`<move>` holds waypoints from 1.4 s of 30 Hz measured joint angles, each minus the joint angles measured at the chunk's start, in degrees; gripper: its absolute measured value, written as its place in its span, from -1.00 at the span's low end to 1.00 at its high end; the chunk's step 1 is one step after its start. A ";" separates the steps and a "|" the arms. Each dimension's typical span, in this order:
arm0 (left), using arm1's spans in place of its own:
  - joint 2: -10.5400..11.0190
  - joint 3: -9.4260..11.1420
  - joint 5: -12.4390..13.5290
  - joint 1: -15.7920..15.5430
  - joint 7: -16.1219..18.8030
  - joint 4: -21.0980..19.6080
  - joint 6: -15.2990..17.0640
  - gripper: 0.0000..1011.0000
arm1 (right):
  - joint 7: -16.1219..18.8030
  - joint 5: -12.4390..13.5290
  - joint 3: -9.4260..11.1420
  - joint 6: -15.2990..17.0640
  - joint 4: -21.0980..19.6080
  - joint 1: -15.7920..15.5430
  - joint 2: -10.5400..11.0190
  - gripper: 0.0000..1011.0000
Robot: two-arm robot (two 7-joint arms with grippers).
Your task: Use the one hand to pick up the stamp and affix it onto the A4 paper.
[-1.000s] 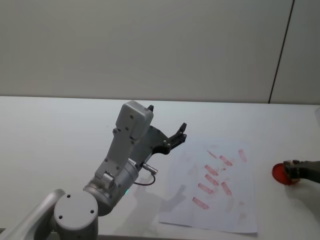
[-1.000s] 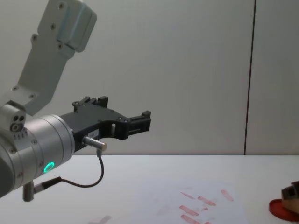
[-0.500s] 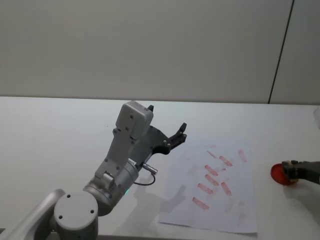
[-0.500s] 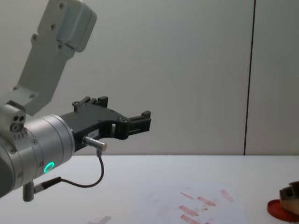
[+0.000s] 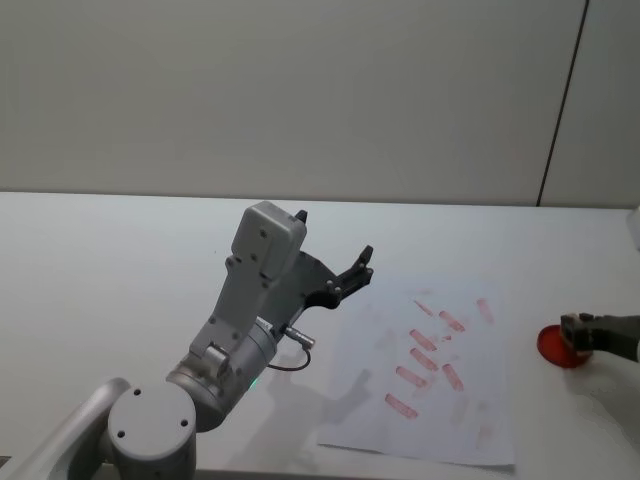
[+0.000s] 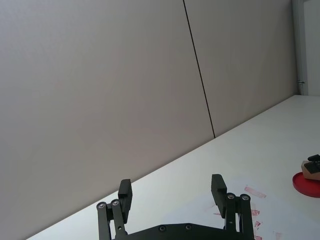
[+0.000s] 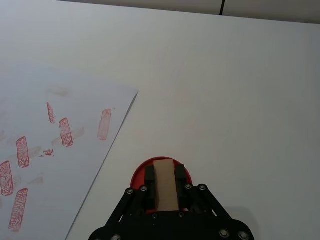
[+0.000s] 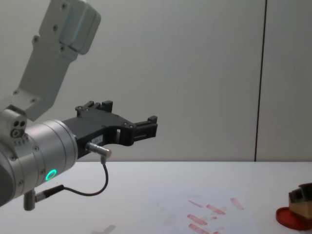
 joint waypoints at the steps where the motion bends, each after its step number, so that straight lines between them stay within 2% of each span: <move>1: 0.00 0.00 0.00 0.00 0.00 0.00 0.00 0.98 | 0.00 0.00 0.00 -0.12 -0.01 0.11 -0.06 -0.56; 18: 0.00 0.00 0.00 0.00 0.00 0.00 0.00 0.98 | 0.42 -0.88 -0.60 -2.04 1.67 1.02 -0.75 -0.56; 42: 0.00 0.00 0.00 0.00 0.00 0.00 0.00 0.98 | 0.81 -1.80 -1.16 -3.60 3.55 0.46 -0.98 -0.56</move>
